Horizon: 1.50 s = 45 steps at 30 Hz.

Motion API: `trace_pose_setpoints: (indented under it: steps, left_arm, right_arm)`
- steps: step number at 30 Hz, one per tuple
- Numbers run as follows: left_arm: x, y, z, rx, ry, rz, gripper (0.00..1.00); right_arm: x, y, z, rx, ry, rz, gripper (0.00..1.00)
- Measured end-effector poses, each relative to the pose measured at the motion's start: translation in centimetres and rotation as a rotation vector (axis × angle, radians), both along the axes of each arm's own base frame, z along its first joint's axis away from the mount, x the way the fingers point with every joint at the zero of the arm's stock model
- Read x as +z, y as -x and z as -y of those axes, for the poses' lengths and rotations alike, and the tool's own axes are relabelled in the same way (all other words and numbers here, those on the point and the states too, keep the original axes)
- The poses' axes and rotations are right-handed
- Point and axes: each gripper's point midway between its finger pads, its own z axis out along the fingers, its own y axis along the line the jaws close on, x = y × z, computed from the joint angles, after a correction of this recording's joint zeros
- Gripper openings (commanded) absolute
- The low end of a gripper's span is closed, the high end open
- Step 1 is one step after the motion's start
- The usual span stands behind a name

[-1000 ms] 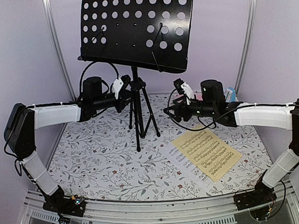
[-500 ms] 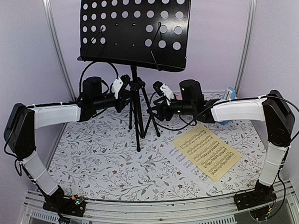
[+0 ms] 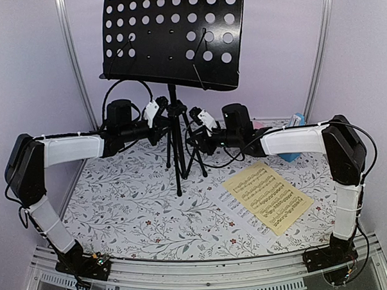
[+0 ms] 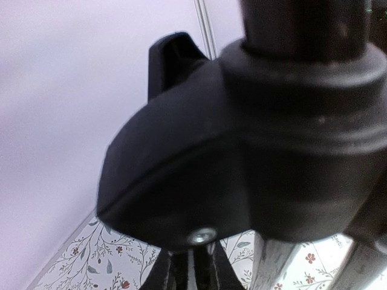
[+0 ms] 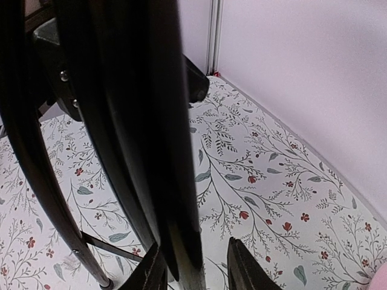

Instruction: Set up the instrument practice props

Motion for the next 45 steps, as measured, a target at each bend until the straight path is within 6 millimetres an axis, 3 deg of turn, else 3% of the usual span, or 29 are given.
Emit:
trace_pose_setpoints:
  steps: [4, 8, 29, 42, 45]
  left_arm:
    - [0.0, 0.1, -0.2, 0.007, -0.006, -0.005, 0.00]
    - [0.0, 0.2, -0.5, 0.022, -0.021, -0.013, 0.00]
    - [0.1, 0.7, -1.1, -0.003, -0.046, -0.024, 0.00]
    - [-0.3, -2.7, -0.2, -0.008, -0.089, 0.021, 0.00]
    - [-0.4, -3.5, -0.1, 0.001, -0.097, 0.029, 0.05]
  right_arm:
    - [-0.1, -0.2, 0.0, -0.006, 0.010, 0.004, 0.21]
    - [-0.2, -0.1, 0.0, 0.001, 0.028, 0.028, 0.00]
    - [0.1, 0.2, 0.9, 0.019, 0.111, 0.053, 0.00]
    - [-0.2, -2.9, 3.2, -0.039, 0.166, 0.072, 0.00]
    - [-0.4, -3.9, 3.4, -0.048, 0.172, 0.080, 0.00]
